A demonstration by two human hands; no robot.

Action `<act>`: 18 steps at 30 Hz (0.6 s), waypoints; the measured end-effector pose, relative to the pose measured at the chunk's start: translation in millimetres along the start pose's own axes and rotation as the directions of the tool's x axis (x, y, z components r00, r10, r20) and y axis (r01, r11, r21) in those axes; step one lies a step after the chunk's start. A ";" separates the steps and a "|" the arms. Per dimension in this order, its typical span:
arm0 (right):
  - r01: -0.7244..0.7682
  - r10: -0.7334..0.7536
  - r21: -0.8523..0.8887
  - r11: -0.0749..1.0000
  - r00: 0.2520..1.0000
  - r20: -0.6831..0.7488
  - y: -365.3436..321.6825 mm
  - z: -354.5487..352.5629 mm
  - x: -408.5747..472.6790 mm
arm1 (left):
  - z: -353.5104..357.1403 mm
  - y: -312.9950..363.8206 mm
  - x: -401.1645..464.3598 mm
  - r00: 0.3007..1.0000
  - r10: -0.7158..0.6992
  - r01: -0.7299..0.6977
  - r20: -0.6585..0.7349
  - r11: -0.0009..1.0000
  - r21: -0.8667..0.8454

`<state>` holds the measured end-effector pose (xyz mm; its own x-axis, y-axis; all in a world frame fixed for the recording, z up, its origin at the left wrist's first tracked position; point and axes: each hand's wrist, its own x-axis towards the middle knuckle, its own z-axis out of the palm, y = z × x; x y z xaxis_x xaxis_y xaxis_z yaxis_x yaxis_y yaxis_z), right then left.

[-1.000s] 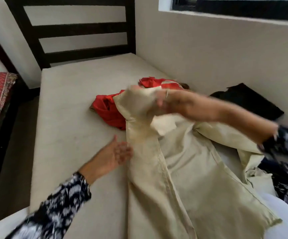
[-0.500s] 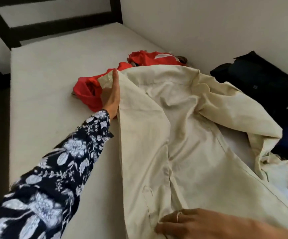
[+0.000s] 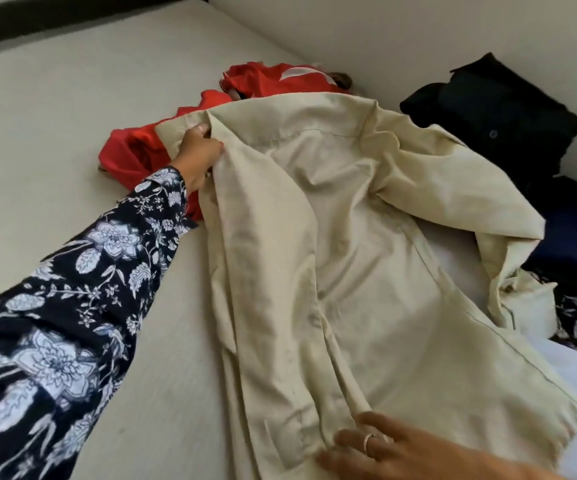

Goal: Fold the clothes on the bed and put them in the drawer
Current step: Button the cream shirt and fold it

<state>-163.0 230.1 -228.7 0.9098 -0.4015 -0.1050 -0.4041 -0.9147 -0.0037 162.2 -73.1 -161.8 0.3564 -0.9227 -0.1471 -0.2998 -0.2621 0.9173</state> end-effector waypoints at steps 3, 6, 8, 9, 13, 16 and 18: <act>-0.052 0.053 -0.014 0.999 0.998 0.035 -6.5 -15.6 -21.3 | 0.8 -2.1 -1.1 0.998 -0.015 0.012 -0.064 0.999 -0.044; -0.248 0.257 0.089 0.965 0.960 -0.112 -1.3 -60.7 -42.2 | -3.2 -3.0 -6.4 0.985 -0.051 0.048 -0.164 0.999 -0.024; -0.478 0.494 0.130 0.869 0.853 -0.166 5.9 -80.5 -61.4 | -1.0 0.9 -16.1 0.969 -0.036 0.042 -0.245 0.999 0.019; -0.594 0.606 0.120 0.795 0.780 -0.155 8.0 -87.5 -73.9 | 4.8 4.1 -23.2 0.957 -0.003 0.030 -0.290 0.996 0.089; -0.818 0.822 0.105 0.566 0.549 -0.153 10.4 -88.0 -99.5 | 33.5 23.8 -61.5 0.893 0.205 -0.001 -0.400 0.891 0.454; -0.841 0.864 0.205 0.501 0.475 -0.166 10.0 -86.4 -98.8 | 71.4 40.8 -84.6 0.907 0.400 -0.269 -0.130 0.789 0.552; -0.835 0.879 0.276 0.477 0.450 -0.160 10.7 -86.0 -93.1 | 104.3 53.0 -107.2 0.865 0.490 -0.462 0.105 0.699 0.545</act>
<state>-243.9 253.7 -133.5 0.0690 -0.9917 0.1084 -0.9781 -0.0887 -0.1883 15.8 -17.6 -136.0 0.0685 -0.9565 0.2837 -0.8570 0.0891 0.5075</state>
